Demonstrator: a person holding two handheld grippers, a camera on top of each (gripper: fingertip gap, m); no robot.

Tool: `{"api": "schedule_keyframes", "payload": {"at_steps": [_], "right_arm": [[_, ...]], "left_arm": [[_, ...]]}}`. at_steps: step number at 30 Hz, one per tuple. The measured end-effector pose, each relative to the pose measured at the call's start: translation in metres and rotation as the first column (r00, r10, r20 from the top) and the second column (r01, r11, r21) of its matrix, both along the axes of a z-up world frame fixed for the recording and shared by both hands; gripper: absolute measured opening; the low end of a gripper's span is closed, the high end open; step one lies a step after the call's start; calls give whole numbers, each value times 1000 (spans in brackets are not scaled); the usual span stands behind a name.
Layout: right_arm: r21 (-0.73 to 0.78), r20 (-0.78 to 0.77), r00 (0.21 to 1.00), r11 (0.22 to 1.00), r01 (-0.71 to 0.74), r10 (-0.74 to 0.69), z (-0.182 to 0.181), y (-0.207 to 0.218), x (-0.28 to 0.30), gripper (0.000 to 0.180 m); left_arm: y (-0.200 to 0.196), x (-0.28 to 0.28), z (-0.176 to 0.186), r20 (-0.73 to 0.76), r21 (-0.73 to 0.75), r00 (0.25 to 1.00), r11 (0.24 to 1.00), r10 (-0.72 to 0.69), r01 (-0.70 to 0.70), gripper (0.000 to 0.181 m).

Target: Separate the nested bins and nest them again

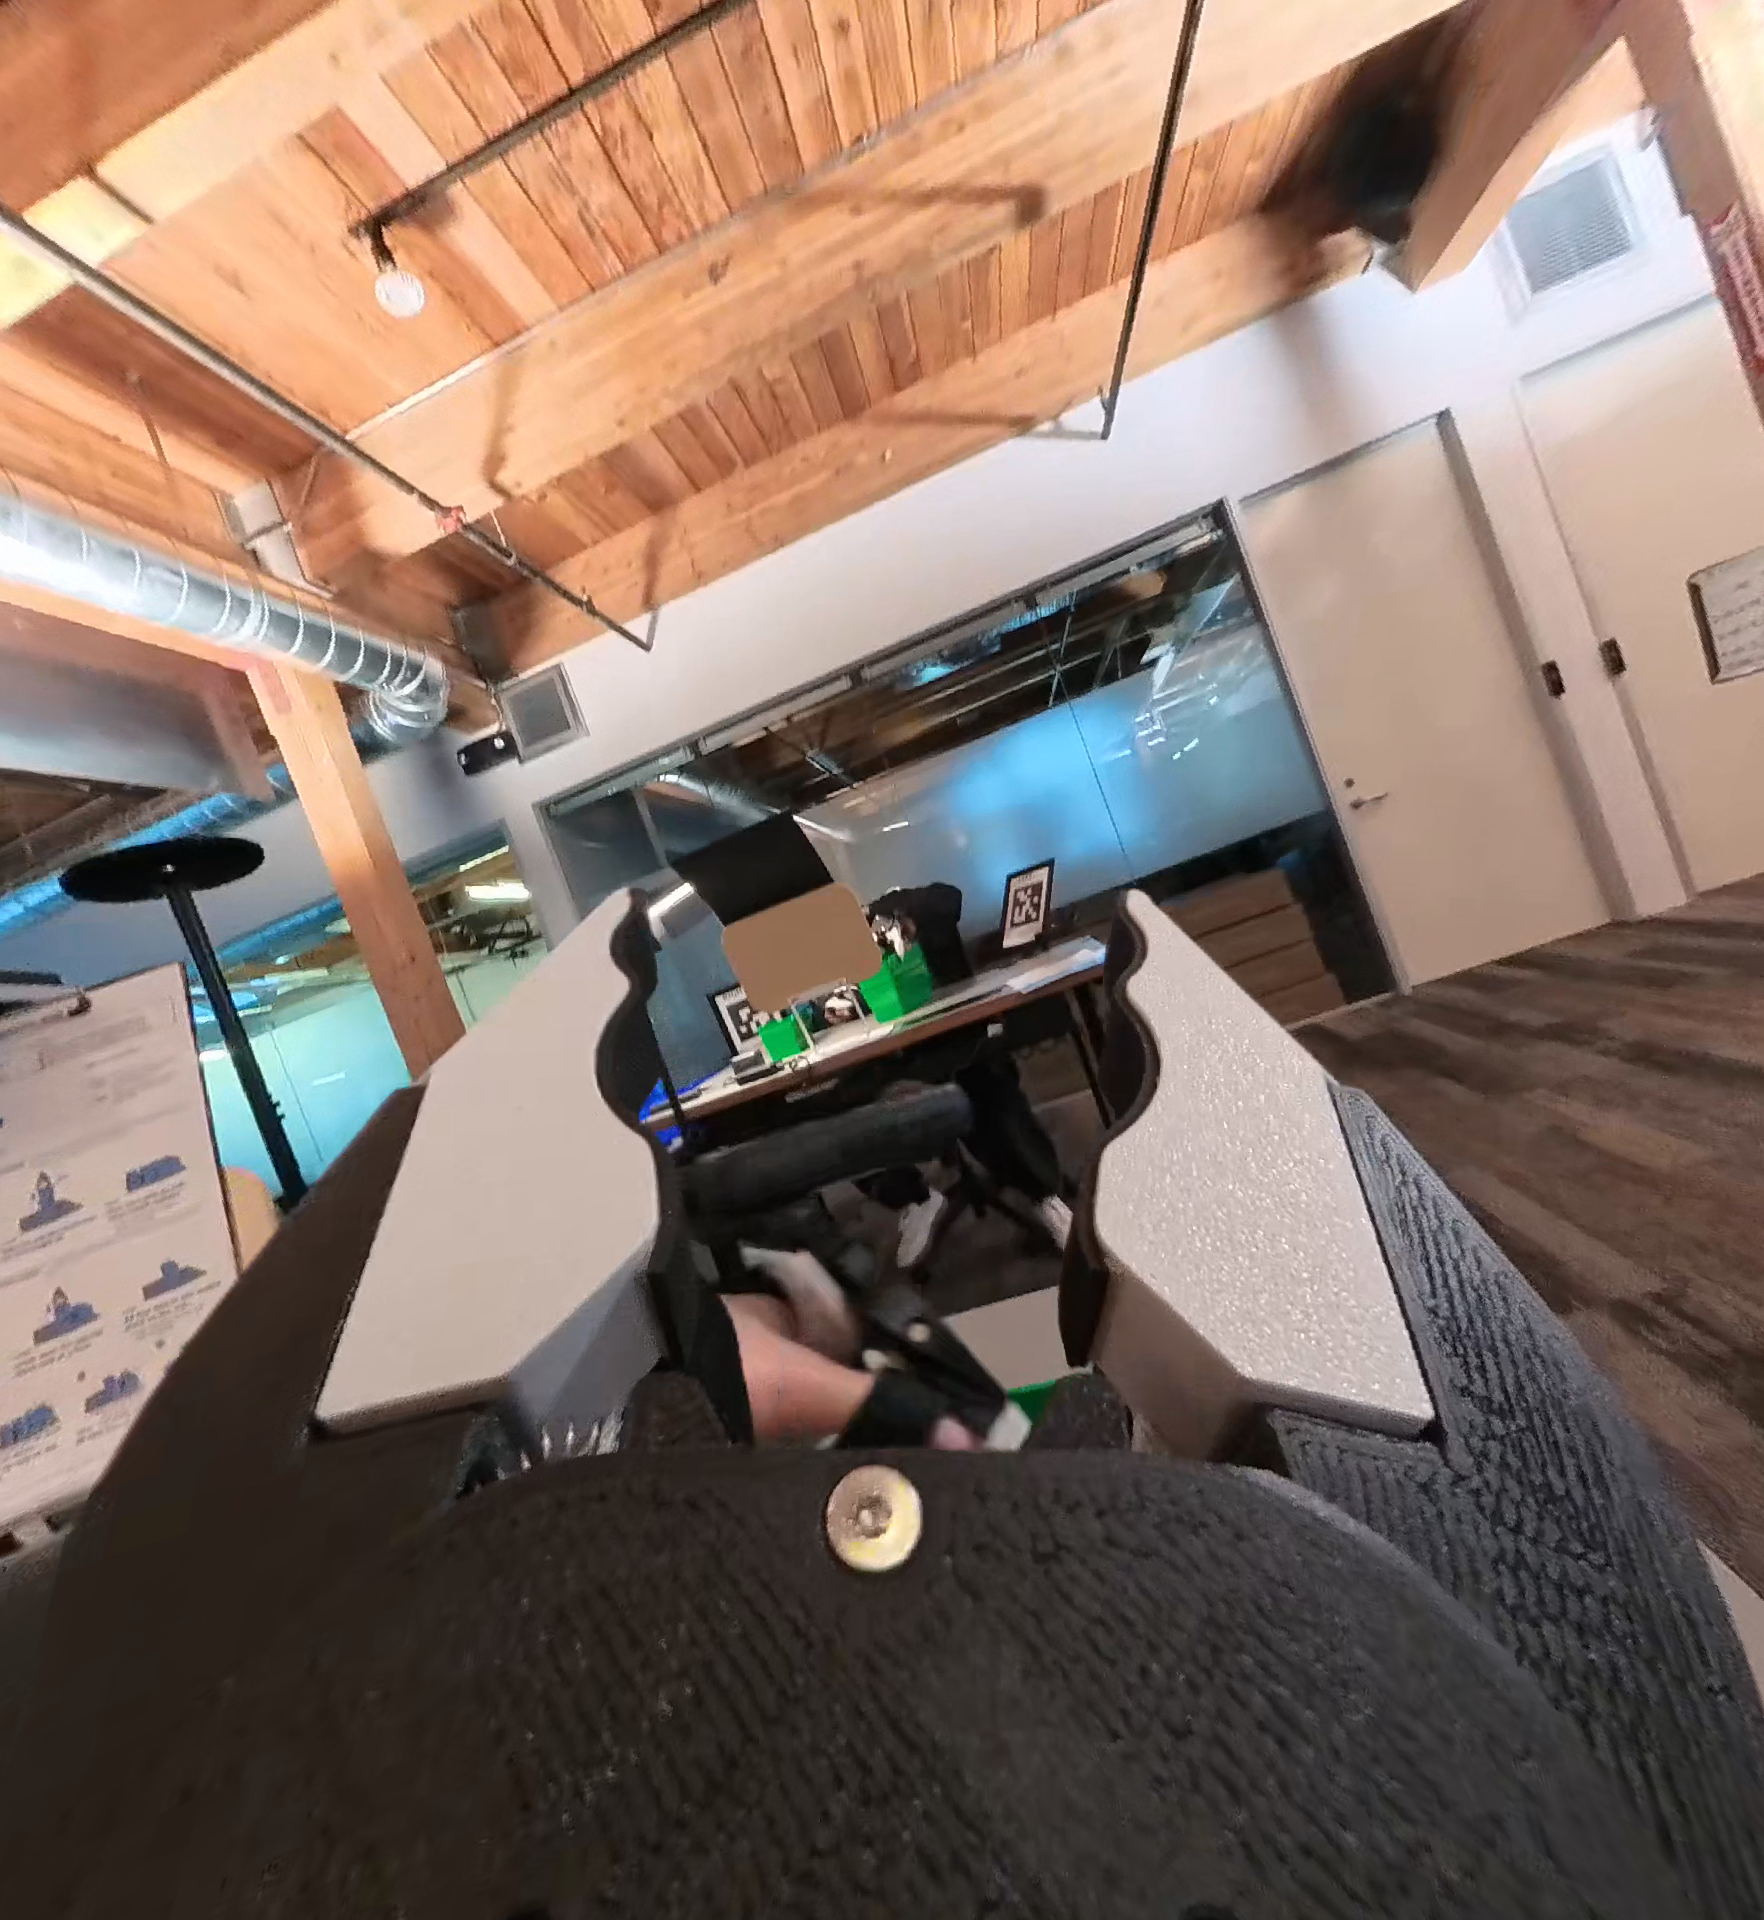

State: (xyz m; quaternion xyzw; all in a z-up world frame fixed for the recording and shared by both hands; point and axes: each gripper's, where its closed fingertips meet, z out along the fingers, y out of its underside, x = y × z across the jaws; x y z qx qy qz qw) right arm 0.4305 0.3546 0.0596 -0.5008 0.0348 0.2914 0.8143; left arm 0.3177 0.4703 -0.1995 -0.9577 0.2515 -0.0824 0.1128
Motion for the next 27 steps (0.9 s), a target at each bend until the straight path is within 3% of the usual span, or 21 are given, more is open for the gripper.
{"api": "schedule_keyframes", "payload": {"at_steps": [6, 13, 16, 22, 27], "right_arm": [[15, -66, 995, 998, -67, 68, -3, 2, 11, 86], [45, -122, 984, 991, -123, 127, -4, 0, 23, 86], [64, -136, 980, 989, -136, 143, -2, -3, 26, 86], [94, -140, 972, 980, -175, 187, 3, -9, 20, 86], [119, -124, 970, 973, -197, 211, 9, -16, 10, 86]], "left_arm": [[9, 48, -18, 15, -72, 994, 992, 107, -106, 159], [5, 40, -44, -250, -35, 965, 995, 78, -89, 159], [2, 38, -45, -260, -41, 963, 996, 64, -78, 159], [-16, 8, -47, -275, -122, 959, 987, 69, -106, 159], [-33, -46, -46, -311, -198, 950, 979, -9, -56, 157]]}}
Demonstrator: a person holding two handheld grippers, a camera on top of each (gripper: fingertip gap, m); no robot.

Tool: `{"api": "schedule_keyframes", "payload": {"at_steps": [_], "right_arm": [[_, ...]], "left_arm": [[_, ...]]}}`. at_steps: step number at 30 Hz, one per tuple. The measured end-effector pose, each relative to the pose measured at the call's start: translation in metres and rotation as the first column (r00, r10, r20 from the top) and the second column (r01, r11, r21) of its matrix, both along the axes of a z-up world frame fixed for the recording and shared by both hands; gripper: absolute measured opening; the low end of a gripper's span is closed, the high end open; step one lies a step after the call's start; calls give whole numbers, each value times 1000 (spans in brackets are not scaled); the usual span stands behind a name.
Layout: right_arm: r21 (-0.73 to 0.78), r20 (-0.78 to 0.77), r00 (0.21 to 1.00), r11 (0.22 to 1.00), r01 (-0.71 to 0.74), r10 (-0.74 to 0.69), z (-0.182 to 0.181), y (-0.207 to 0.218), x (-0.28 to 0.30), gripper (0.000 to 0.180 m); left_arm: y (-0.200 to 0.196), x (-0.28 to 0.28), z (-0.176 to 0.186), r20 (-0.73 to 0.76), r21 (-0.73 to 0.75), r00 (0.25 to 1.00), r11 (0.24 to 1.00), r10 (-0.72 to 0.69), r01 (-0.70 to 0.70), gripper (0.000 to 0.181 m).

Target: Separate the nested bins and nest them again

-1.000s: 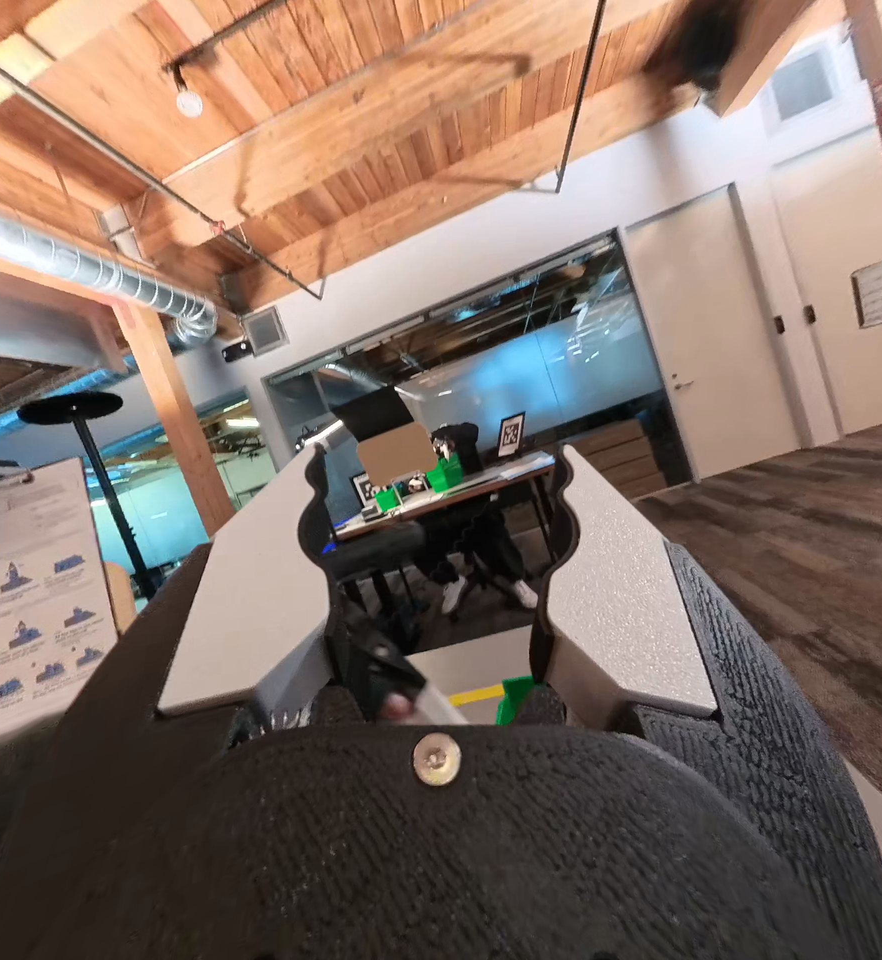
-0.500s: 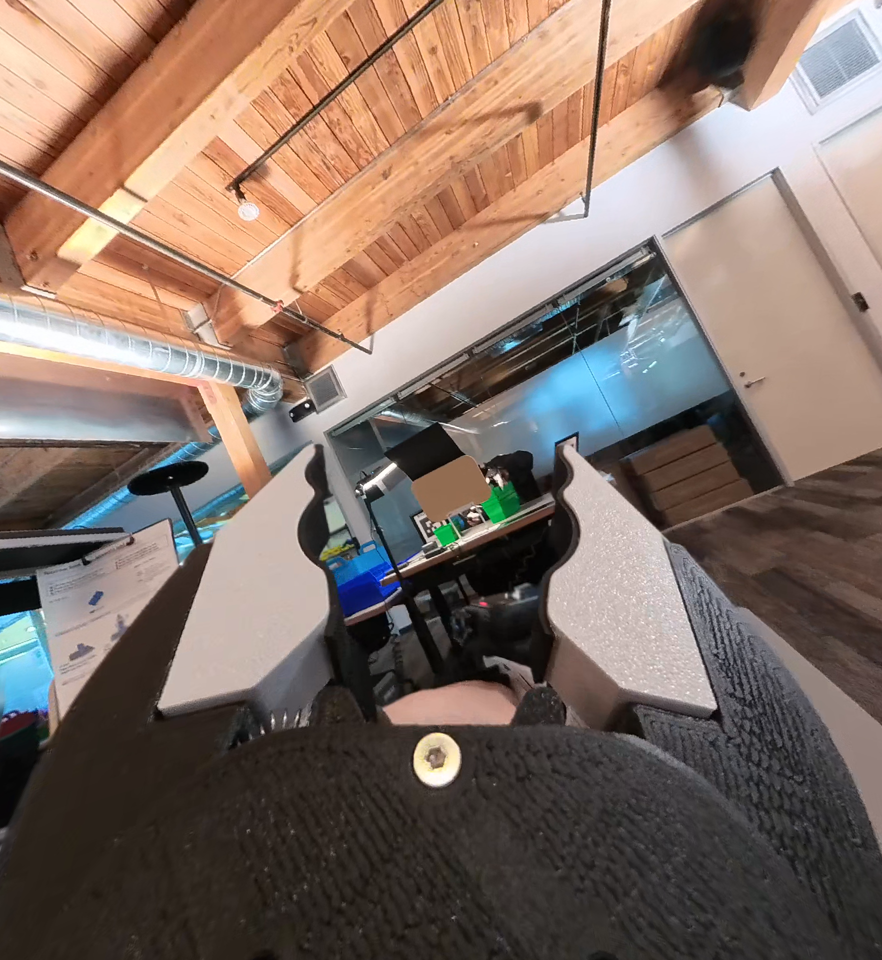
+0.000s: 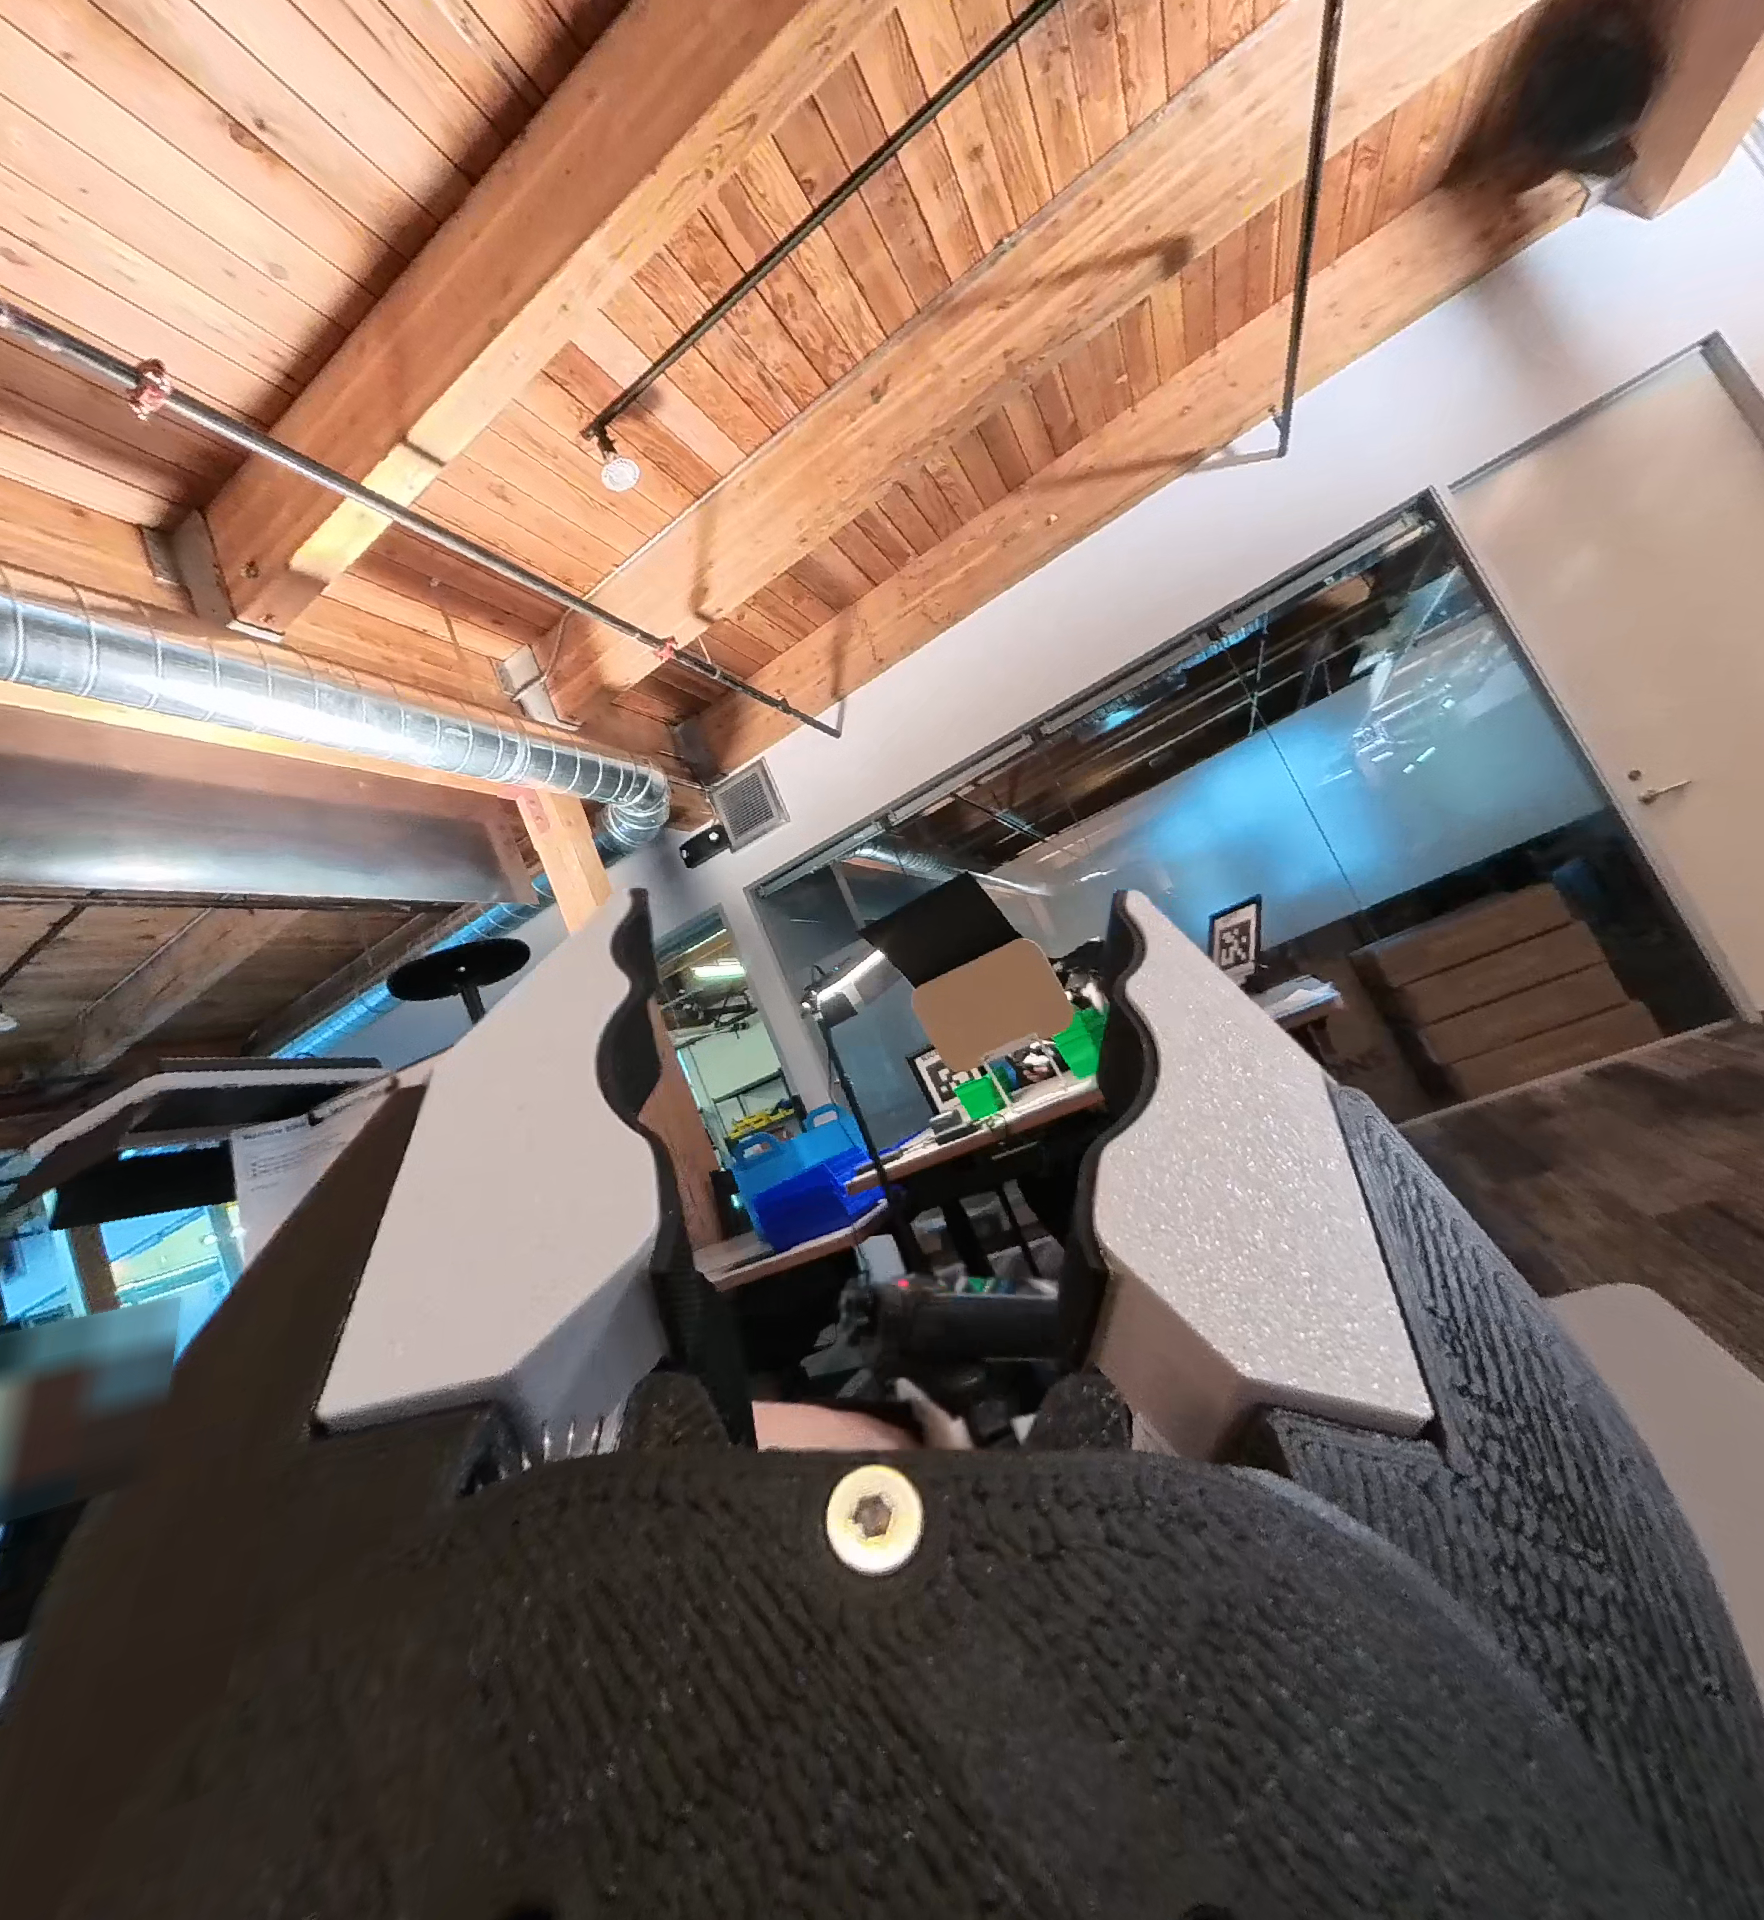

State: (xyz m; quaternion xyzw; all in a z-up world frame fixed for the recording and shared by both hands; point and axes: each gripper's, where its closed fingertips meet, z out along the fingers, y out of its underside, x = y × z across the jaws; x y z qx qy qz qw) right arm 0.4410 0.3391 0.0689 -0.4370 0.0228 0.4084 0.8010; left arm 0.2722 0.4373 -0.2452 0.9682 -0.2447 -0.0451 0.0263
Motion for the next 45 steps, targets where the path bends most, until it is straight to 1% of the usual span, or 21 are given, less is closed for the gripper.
{"api": "schedule_keyframes", "payload": {"at_steps": [6, 7, 9, 12, 14, 16, 17, 18, 20, 22, 25, 28, 31, 34, 37, 40, 45], "right_arm": [[14, 13, 1000, 1000, -27, 27, 4, -2, -11, 86], [14, 15, 999, 999, -31, 31, 4, -2, -13, 86], [17, 17, 999, 999, -42, 42, 5, -2, -17, 86], [22, 23, 998, 998, -56, 55, 7, -3, -24, 86], [26, 27, 998, 998, -63, 62, 8, -4, -28, 86], [28, 36, 997, 997, -69, 68, 9, -4, -32, 86], [28, 42, 997, 997, -71, 70, 9, -4, -35, 86], [28, 48, 996, 997, -72, 71, 10, -4, -37, 86], [26, 63, 996, 997, -73, 71, 11, -4, -42, 86], [26, 79, 994, 997, -75, 73, 11, -3, -49, 86], [22, 110, 990, 995, -93, 90, 12, -2, -62, 86], [18, 139, 985, 994, -110, 106, 13, -1, -76, 86], [19, 158, 981, 993, -115, 111, 14, 0, -85, 86], [12, 165, 980, 993, -115, 112, 12, 4, -91, 85], [-12, 171, 978, 993, -120, 120, 8, 11, -96, 86], [-33, 178, 977, 993, -111, 115, 5, 18, -98, 85], [-47, 180, 977, 993, -107, 114, 2, 23, -101, 85]], "left_arm": [[-21, -81, 0, -54, -28, 997, 999, -46, 44, 153], [-25, -93, 0, -46, -19, 999, 999, -30, 29, 153], [-28, -118, 2, -35, 20, 999, 1000, 6, -6, 159], [-31, -148, 4, 37, 76, 997, 995, 69, -72, 159], [-38, -154, -1, 149, 46, 981, 990, 123, -131, 158], [-43, -158, -6, 241, 5, 958, 987, 155, -161, 146], [-45, -155, -6, 301, -16, 941, 987, 156, -159, 132], [-44, -155, -4, 329, -1, 934, 989, 139, -147, 123], [-42, -159, -1, 345, 28, 932, 991, 110, -128, 112], [-39, -169, 5, 328, 65, 940, 990, 99, -127, 105], [-37, -193, 28, 322, 107, 941, 984, 102, -143, 102], [-37, -224, 74, 402, 141, 904, 965, 148, -221, 102], [-45, -278, 123, 419, 210, 885, 927, 200, -310, 102], [-67, -345, 155, 373, 259, 883, 882, 286, -395, 103], [-99, -402, 173, 373, 274, 851, 833, 369, -481, 103], [-128, -444, 184, 410, 286, 808, 782, 423, -555, 102], [-167, -485, 179, 474, 284, 743, 717, 472, -636, 102]]}}
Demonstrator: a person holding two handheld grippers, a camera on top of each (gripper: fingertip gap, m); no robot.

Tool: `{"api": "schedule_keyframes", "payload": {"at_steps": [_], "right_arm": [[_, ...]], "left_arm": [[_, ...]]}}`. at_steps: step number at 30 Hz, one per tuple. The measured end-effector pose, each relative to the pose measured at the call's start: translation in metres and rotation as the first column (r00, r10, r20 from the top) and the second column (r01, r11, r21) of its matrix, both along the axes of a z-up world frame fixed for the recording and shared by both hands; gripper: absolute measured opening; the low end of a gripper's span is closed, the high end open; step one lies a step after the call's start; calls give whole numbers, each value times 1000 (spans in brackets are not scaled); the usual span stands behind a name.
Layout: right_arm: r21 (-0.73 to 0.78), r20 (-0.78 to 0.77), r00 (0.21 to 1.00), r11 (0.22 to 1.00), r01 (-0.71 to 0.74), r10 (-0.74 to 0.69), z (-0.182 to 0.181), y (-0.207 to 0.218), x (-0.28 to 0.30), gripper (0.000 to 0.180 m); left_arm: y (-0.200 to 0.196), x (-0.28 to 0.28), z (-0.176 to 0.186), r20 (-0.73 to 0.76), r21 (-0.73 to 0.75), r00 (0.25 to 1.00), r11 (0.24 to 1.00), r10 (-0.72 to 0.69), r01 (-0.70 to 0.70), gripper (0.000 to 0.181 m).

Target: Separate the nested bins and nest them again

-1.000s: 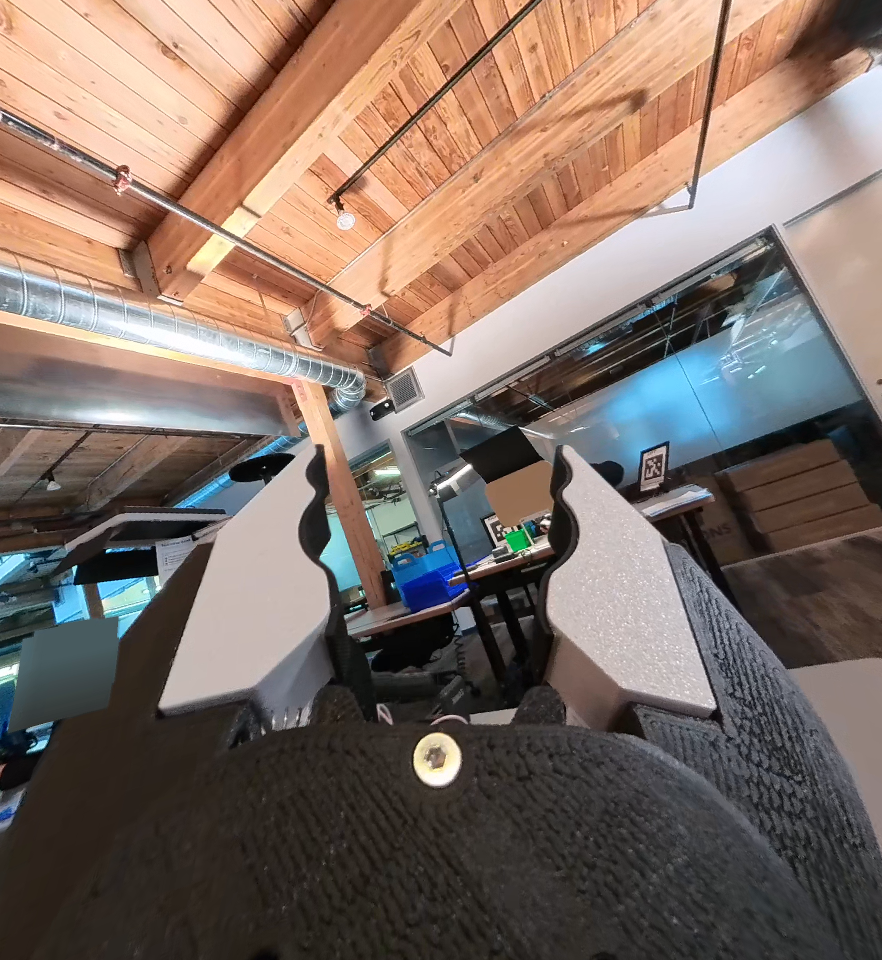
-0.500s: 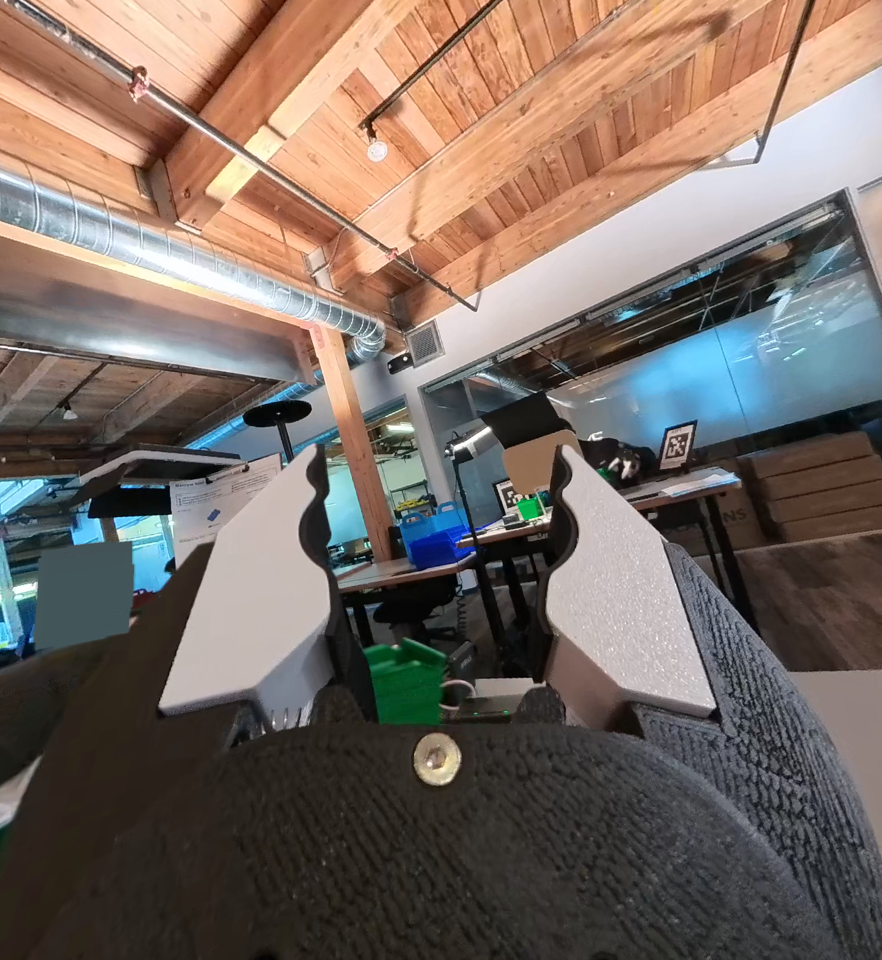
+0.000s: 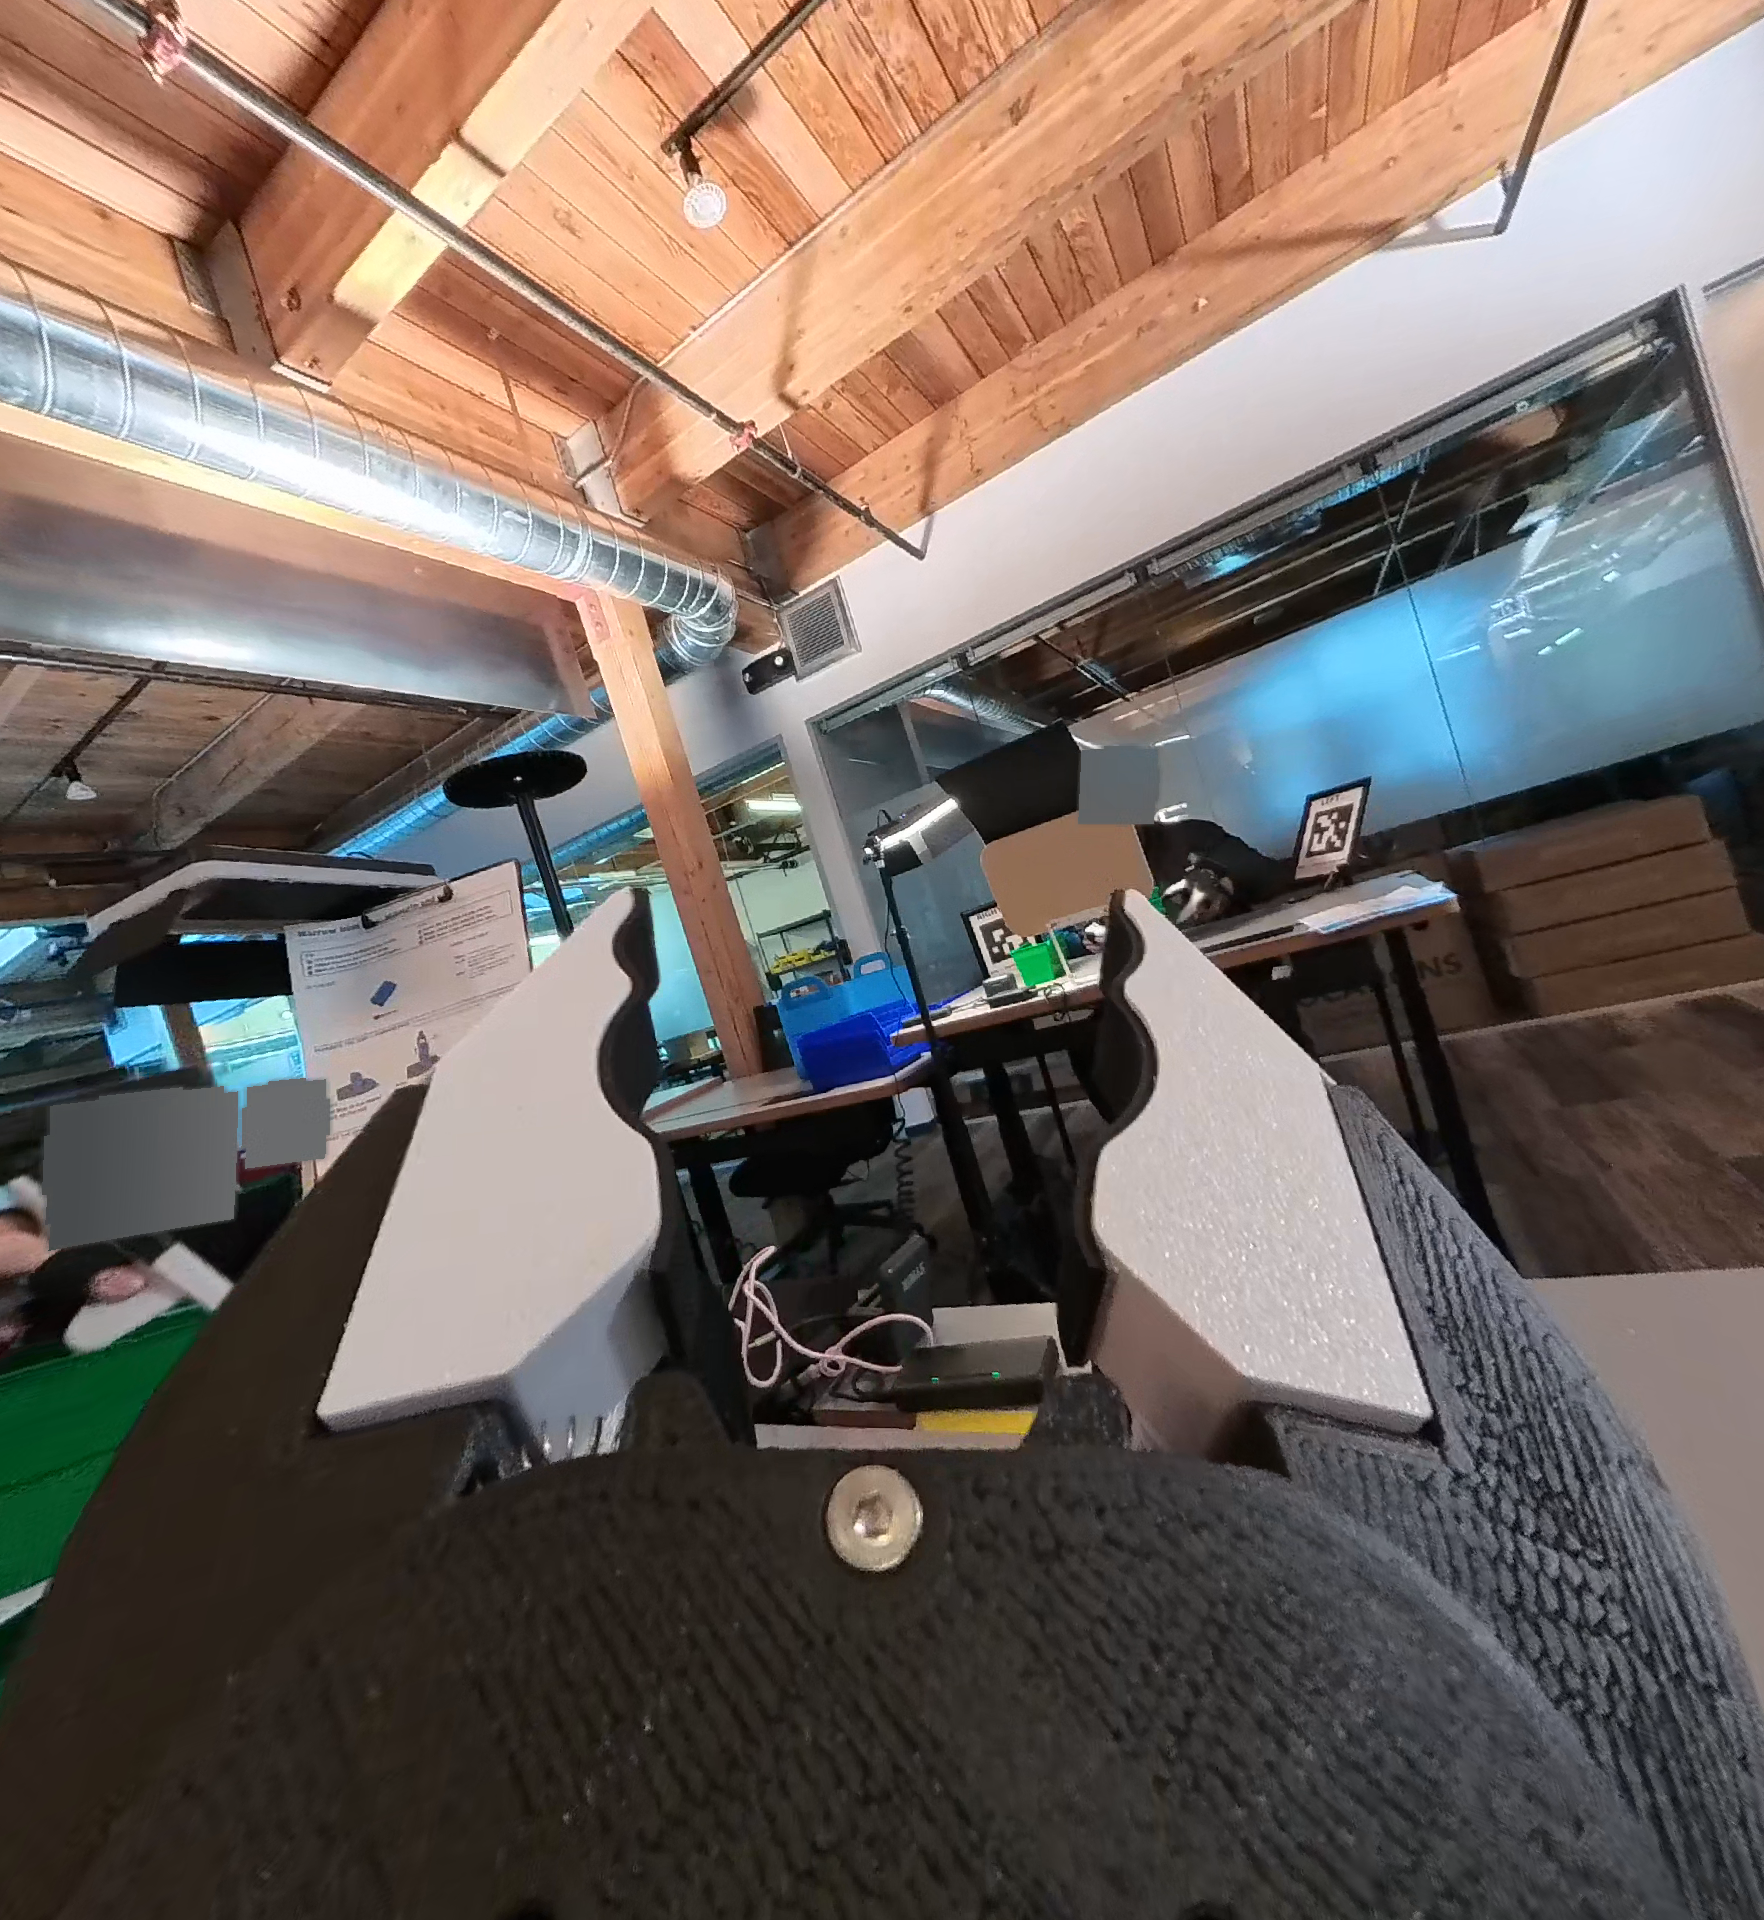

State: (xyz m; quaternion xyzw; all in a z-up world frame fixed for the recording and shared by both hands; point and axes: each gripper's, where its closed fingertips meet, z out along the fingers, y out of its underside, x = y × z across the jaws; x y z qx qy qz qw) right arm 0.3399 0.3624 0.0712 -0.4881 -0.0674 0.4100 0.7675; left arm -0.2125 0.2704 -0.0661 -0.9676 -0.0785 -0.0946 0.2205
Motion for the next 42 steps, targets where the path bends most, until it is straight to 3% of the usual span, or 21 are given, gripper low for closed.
{"api": "schedule_keyframes", "payload": {"at_steps": [9, 18, 24, 26, 29, 32, 34, 38, 42], "right_arm": [[-19, 14, 1000, 1000, -2, 2, -4, 4, -4, 85], [-24, 24, 1000, 1000, -17, 17, -5, 5, -10, 86], [-34, 42, 999, 999, -15, 17, -6, 7, -15, 86], [-36, 54, 998, 999, -9, 11, -7, 8, -18, 86], [-37, 74, 997, 999, -2, 5, -7, 8, -22, 86], [-32, 95, 995, 999, 9, -5, -6, 6, -28, 86], [-30, 116, 993, 999, 14, -11, -6, 6, -34, 85], [-23, 167, 986, 999, 24, -20, -6, 2, -50, 86], [6, 225, 974, 1000, 27, -27, -4, -8, -72, 86]], "left_arm": [[-12, -5, -34, 87, 115, 996, 992, 36, -46, 104], [-6, -3, -76, 11, 137, 998, 989, 60, -61, 106], [-1, 2, -75, 11, 201, 998, 978, 56, -57, 111], [2, 6, -57, 53, 299, 997, 952, 55, -69, 136], [-11, 11, -15, 71, 503, 997, 862, 38, -69, 142], [-44, 4, 21, 46, 719, 995, 689, 85, -93, 141], [-76, -18, 28, 19, 820, 979, 556, 203, -132, 137], [-135, -76, -6, 131, 906, 902, 320, 411, -278, 118], [-144, -113, -63, 403, 839, 869, 265, 286, -476, 102]]}}
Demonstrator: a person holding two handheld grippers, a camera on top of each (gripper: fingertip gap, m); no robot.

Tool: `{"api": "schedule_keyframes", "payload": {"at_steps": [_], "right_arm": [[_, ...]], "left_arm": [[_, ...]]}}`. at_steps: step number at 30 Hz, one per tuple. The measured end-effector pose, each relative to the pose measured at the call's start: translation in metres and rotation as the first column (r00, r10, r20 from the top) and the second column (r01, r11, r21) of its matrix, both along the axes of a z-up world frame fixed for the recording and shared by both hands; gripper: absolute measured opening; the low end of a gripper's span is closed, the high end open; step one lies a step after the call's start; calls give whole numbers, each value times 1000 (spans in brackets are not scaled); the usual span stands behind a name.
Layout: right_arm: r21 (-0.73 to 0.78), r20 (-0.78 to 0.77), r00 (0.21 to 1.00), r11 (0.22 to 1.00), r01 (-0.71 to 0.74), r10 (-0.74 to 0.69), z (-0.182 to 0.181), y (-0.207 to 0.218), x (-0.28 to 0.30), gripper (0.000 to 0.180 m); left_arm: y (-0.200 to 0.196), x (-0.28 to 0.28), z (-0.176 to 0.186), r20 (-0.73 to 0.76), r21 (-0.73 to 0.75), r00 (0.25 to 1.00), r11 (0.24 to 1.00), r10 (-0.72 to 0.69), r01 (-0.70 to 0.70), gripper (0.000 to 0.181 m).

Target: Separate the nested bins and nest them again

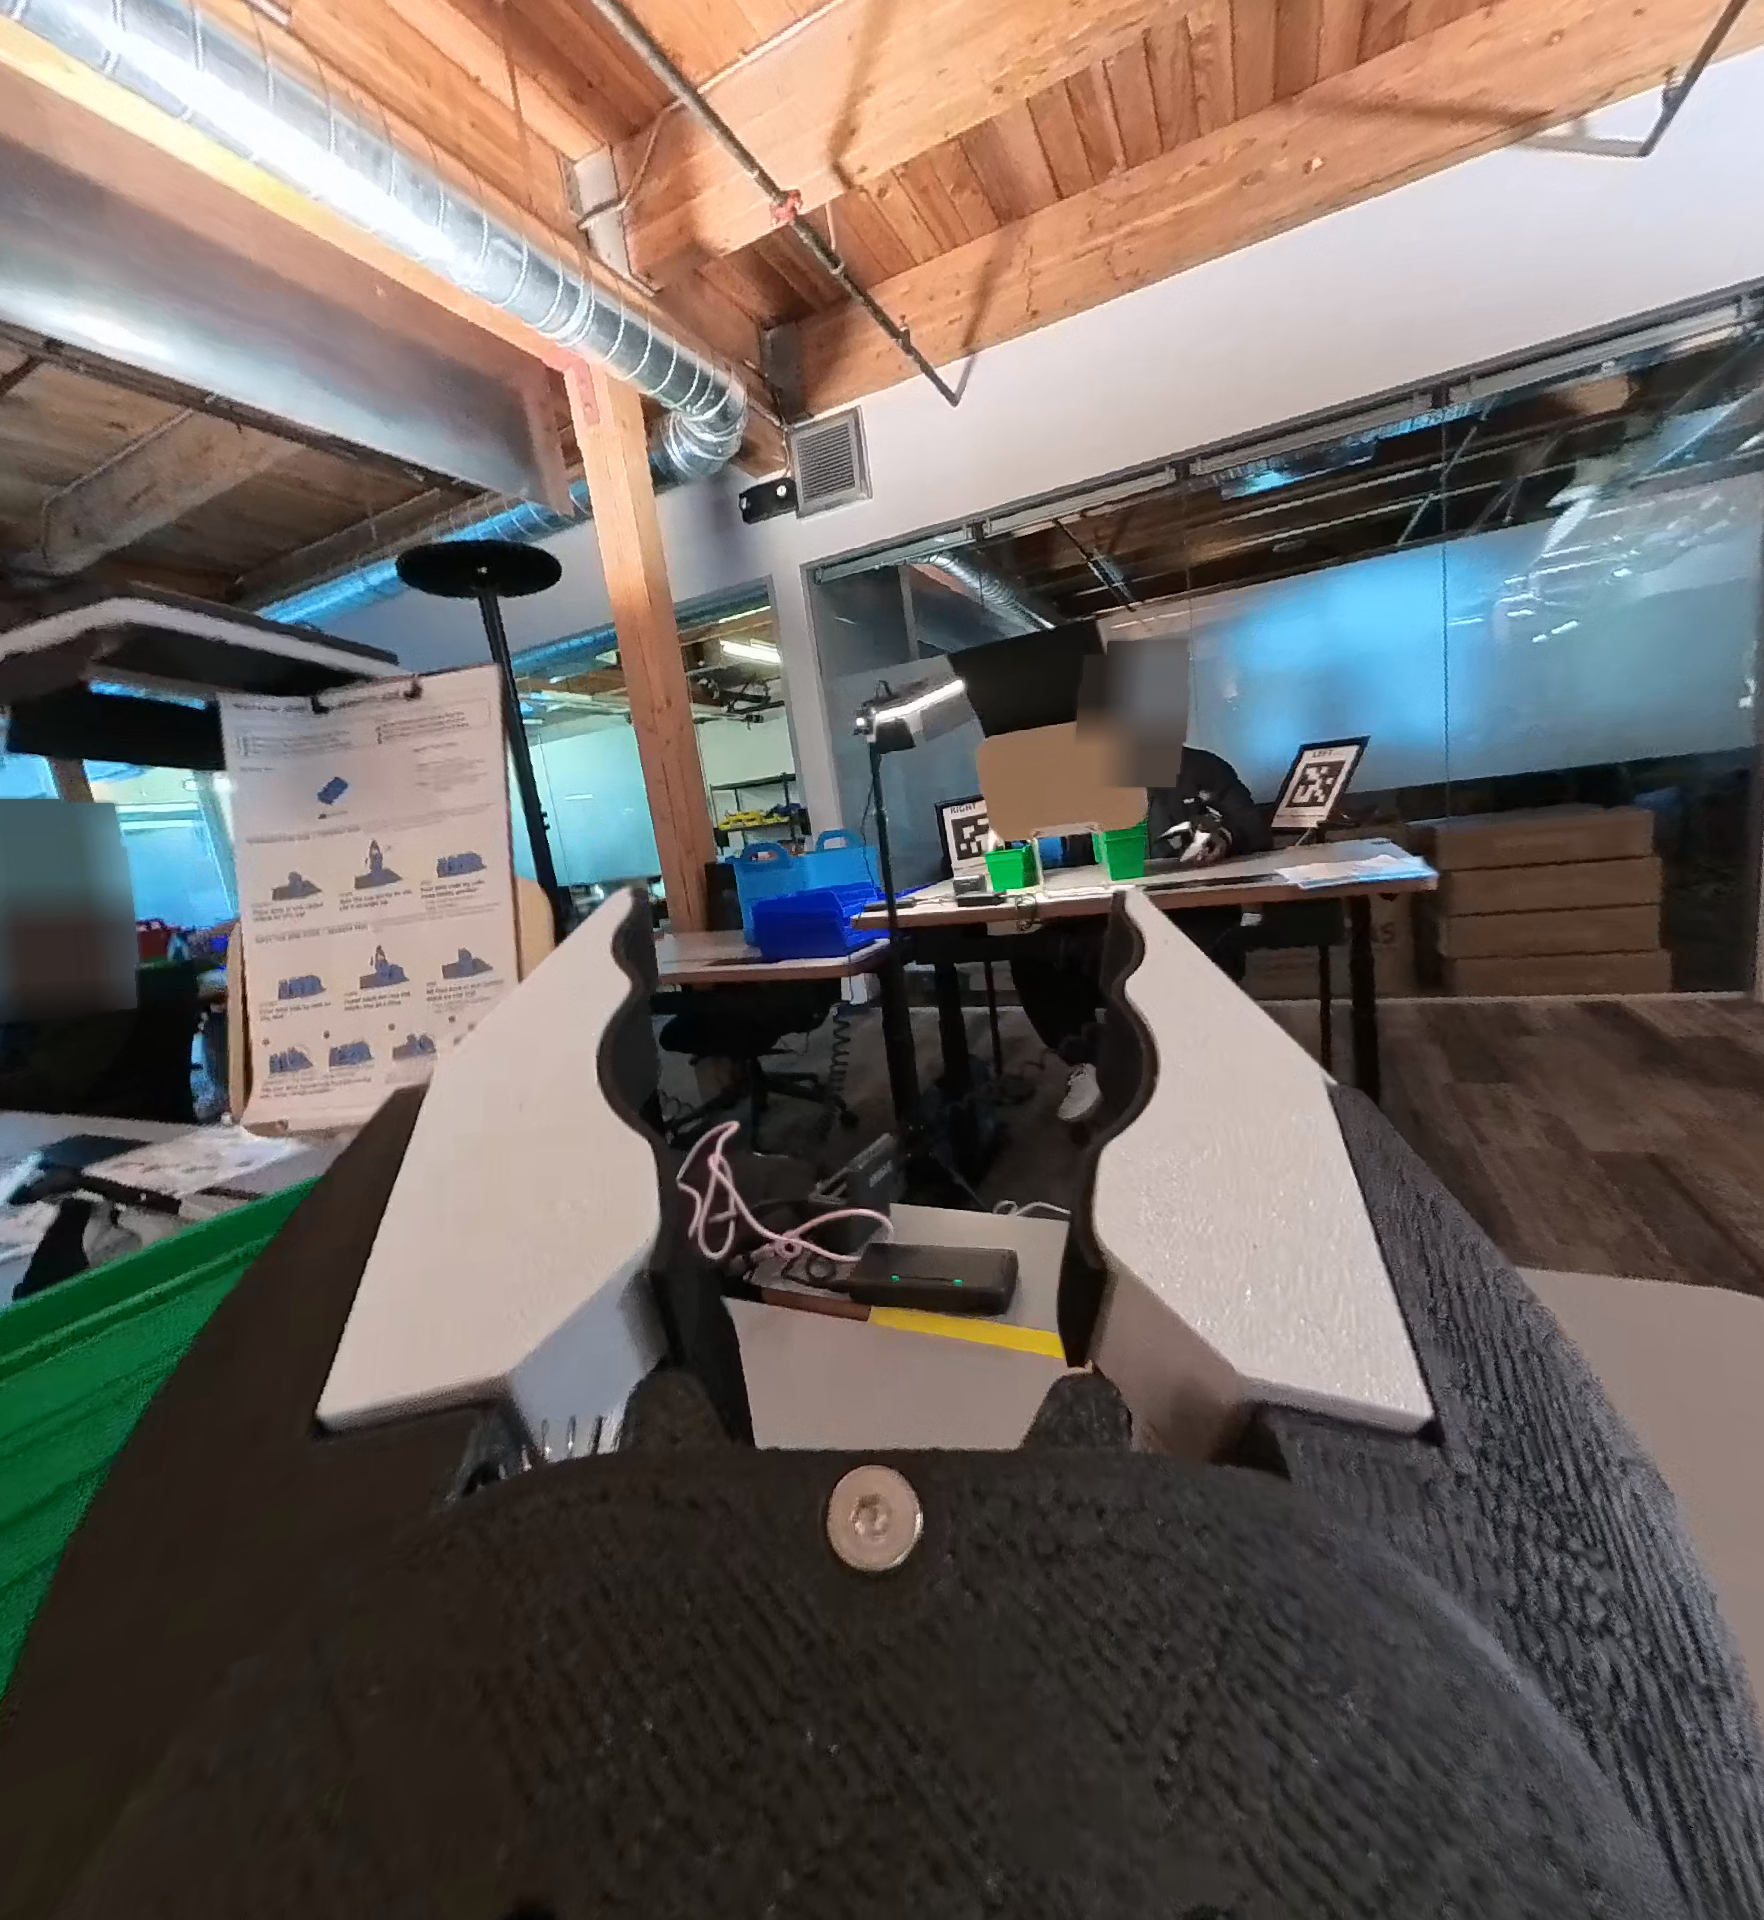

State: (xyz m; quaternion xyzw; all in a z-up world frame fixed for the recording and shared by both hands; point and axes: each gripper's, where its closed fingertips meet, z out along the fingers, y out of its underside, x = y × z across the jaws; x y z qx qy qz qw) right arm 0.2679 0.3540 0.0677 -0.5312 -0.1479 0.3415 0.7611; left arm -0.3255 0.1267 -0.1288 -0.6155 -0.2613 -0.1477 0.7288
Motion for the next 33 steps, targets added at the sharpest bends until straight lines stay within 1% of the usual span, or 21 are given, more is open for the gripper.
{"api": "schedule_keyframes", "payload": {"at_steps": [2, 3, 7, 9, 11, 12, 14, 16, 19, 21, 22, 25, 27, 29, 30, 33], "right_arm": [[8, 49, 999, 1000, -6, 6, -1, -5, -18, 86], [11, 80, 997, 1000, -11, 10, -3, -7, -29, 86], [40, 213, 976, 998, -43, 33, -13, -21, -83, 86], [43, 287, 955, 995, -94, 78, -23, -32, -118, 87], [7, 354, 923, 987, -162, 149, -39, -44, -159, 90], [-26, 386, 900, 978, -207, 201, -48, -51, -182, 95], [-108, 463, 830, 950, -293, 309, -64, -64, -233, 104], [-195, 540, 748, 922, -335, 386, -75, -70, -282, 114], [-357, 591, 626, 861, -363, 509, -88, -77, -347, 122], [-481, 608, 549, 816, -320, 574, -102, -77, -384, 130], [-539, 621, 514, 799, -269, 592, -111, -74, -399, 136], [-664, 667, 406, 745, -56, 625, -146, -64, -429, 142], [-712, 676, 343, 697, 79, 652, -167, -63, -437, 144], [-742, 664, 321, 647, 175, 675, -179, -67, -444, 145], [-755, 652, 325, 623, 204, 685, -183, -69, -448, 145], [-778, 627, 371, 572, 261, 685, -184, -74, -464, 144]], "left_arm": [[9, -11, -19, 107, 25, 991, 996, -82, 80, 103], [13, -16, -28, 127, 20, 987, 995, -95, 93, 101], [31, -26, -60, 65, -101, 997, 994, -40, 47, 85], [43, -19, -74, 62, -137, 996, 988, -69, 77, 80], [53, -11, -86, 74, -162, 991, 980, -108, 119, 78], [56, -7, -90, 82, -176, 989, 975, -126, 138, 77], [60, 0, -94, 92, -194, 981, 963, -173, 188, 74], [62, 6, -94, 107, -191, 973, 956, -206, 224, 69], [64, 20, -94, 115, -179, 961, 946, -252, 270, 69], [62, 21, -96, 97, -199, 968, 948, -231, 247, 68], [60, 19, -96, 90, -200, 973, 954, -211, 225, 66], [56, 24, -92, 82, -174, 975, 960, -208, 220, 61], [59, 37, -88, 79, -162, 963, 949, -259, 269, 61], [63, 49, -87, 72, -169, 951, 936, -300, 308, 62], [64, 51, -87, 67, -174, 954, 938, -293, 300, 56], [63, 53, -84, 45, -162, 952, 938, -303, 306, 50]]}}
